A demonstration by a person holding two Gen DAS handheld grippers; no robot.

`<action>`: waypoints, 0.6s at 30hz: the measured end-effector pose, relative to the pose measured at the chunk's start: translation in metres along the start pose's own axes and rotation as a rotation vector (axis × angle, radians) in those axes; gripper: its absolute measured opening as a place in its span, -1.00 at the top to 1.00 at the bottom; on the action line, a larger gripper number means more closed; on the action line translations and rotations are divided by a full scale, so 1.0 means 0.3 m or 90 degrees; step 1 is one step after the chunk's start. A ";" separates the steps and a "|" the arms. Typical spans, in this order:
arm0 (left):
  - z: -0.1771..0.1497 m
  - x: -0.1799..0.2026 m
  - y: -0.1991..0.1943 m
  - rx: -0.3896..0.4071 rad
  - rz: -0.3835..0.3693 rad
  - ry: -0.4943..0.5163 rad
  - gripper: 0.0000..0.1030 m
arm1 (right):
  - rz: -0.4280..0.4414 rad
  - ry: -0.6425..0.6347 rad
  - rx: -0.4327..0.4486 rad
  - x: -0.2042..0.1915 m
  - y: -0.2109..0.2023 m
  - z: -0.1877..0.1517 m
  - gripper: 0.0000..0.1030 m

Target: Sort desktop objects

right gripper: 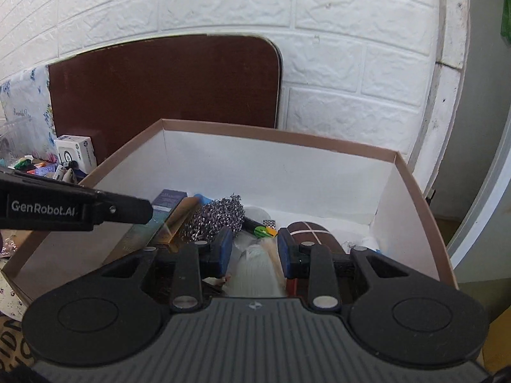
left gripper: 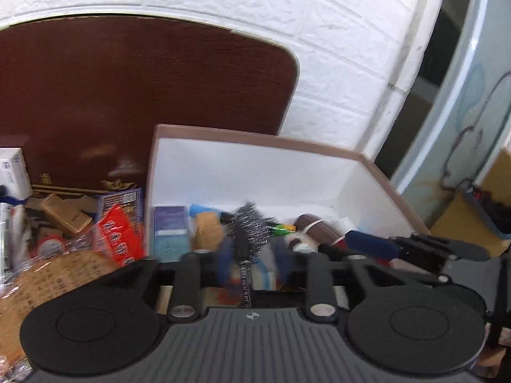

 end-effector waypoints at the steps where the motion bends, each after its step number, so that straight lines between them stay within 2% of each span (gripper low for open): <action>1: 0.001 0.003 -0.010 -0.001 -0.008 -0.005 -0.75 | -0.002 -0.004 0.011 -0.001 -0.019 0.002 -0.04; 2: 0.000 0.004 -0.022 0.002 -0.006 -0.010 -0.90 | -0.017 -0.010 0.026 0.002 -0.038 0.004 -0.13; 4: -0.002 0.011 -0.055 0.026 -0.008 -0.004 -0.90 | -0.056 -0.020 0.049 0.012 -0.078 -0.001 -0.62; 6: -0.010 0.012 -0.072 0.023 0.012 0.003 -0.90 | -0.077 -0.014 0.066 0.026 -0.118 -0.007 -0.78; 12: -0.038 0.008 -0.108 0.006 0.023 -0.018 -0.90 | -0.071 0.011 0.097 0.010 -0.243 -0.039 -0.83; 18: -0.073 0.044 -0.177 0.016 0.040 0.005 -0.91 | -0.105 -0.006 0.097 -0.039 -0.327 -0.084 -0.96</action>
Point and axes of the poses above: each gripper's, at about its wrist camera, not at the fingertips, and y roughly the way its jaws point, x to its right, z to its top, the point moved 7 cm from there along y, roughly the way its jaws point, and after that the axes turned 3 degrees about -y, right-handed, at the moved point
